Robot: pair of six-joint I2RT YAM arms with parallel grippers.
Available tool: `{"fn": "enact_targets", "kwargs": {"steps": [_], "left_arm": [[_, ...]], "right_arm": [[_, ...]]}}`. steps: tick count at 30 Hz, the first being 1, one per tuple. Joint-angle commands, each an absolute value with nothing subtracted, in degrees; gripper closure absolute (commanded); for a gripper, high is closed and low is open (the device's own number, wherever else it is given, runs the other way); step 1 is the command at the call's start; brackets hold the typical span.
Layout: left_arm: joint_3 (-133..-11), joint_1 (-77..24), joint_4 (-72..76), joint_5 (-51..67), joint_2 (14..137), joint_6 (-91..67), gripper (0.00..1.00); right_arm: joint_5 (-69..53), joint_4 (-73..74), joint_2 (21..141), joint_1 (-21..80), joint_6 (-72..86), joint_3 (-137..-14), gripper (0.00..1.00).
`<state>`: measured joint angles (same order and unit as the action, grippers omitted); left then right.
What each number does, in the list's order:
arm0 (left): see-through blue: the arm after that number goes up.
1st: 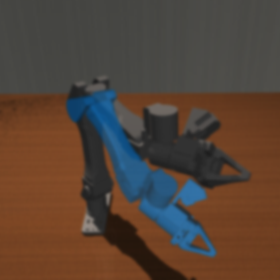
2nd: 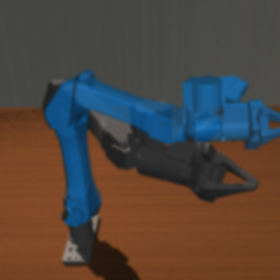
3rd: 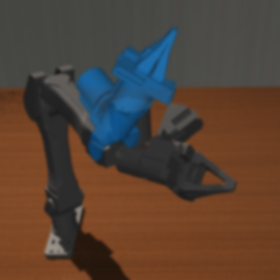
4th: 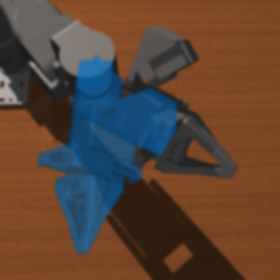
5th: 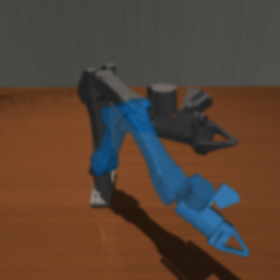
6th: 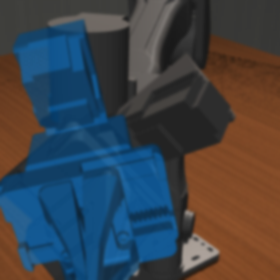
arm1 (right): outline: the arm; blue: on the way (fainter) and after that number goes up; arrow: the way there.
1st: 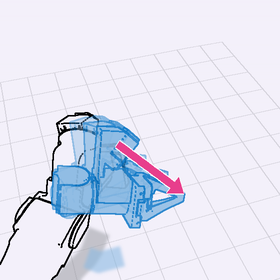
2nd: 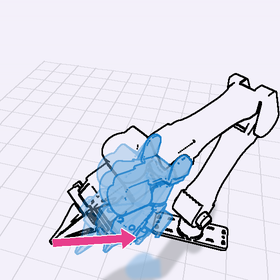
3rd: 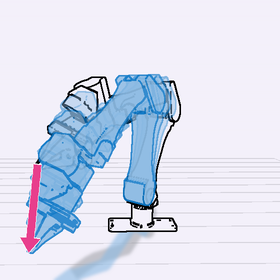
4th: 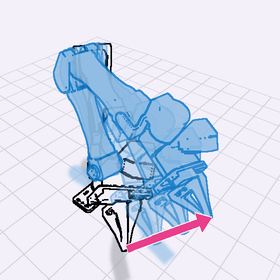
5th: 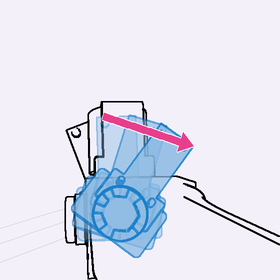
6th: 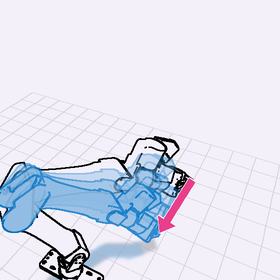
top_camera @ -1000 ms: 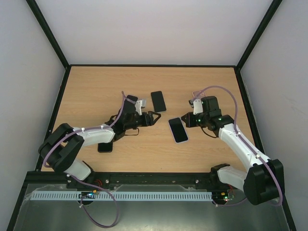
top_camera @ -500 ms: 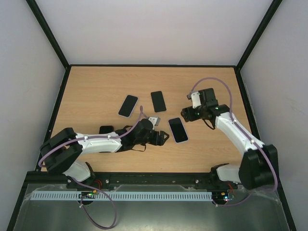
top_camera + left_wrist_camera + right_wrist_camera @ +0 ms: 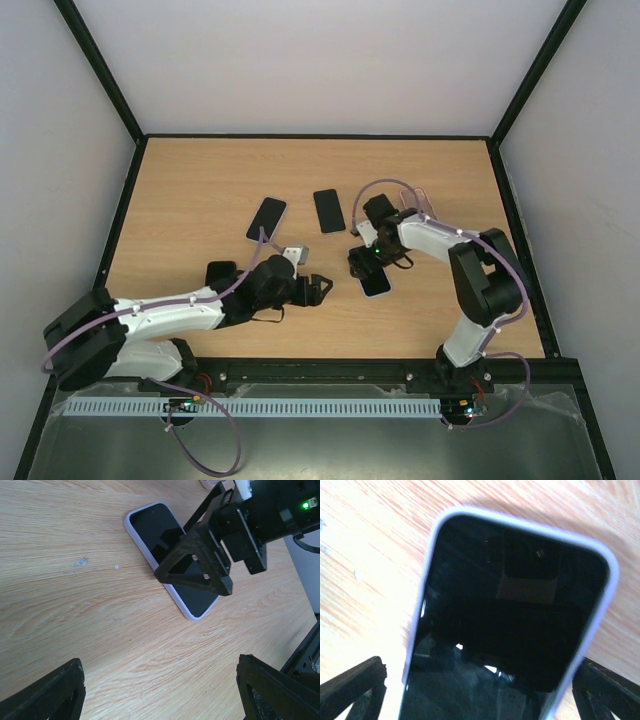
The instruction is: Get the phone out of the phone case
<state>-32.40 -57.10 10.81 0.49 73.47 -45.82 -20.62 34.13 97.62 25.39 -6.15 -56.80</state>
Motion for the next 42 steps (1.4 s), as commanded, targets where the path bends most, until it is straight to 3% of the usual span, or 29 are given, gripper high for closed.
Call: {"fn": "enact_targets", "kwargs": {"steps": [1,6,14,18,22,34,42], "left_arm": [[-30.54,-57.16,8.10,-1.62,69.33,-47.72,0.18],[-30.73,-56.97,4.04,-3.43,64.81,-47.49,0.18],[-32.23,-55.77,1.21,-3.62,64.09,-47.20,0.18],[-32.75,-55.60,1.69,-3.36,64.61,-47.55,0.18],[-33.20,-55.22,2.20,-2.76,65.15,-47.50,0.18],[-34.15,-53.38,4.30,-2.36,67.41,-48.13,0.18],[-36.07,-47.27,12.44,3.08,72.43,-50.67,0.19]], "right_arm": [[-17.08,35.23,102.41,30.21,-5.67,-58.97,0.02],[-6.47,34.81,101.45,35.96,-6.86,-57.02,0.03],[3.95,38.57,100.05,36.48,-8.67,-55.19,0.01],[4.31,41.27,100.63,36.12,-9.21,-56.28,0.01],[-3.01,46.60,102.73,33.44,-10.74,-58.07,0.02],[-9.13,47.12,105.71,28.83,-13.58,-58.41,0.35],[-15.92,44.24,94.66,28.86,-14.33,-58.54,0.51]]}}
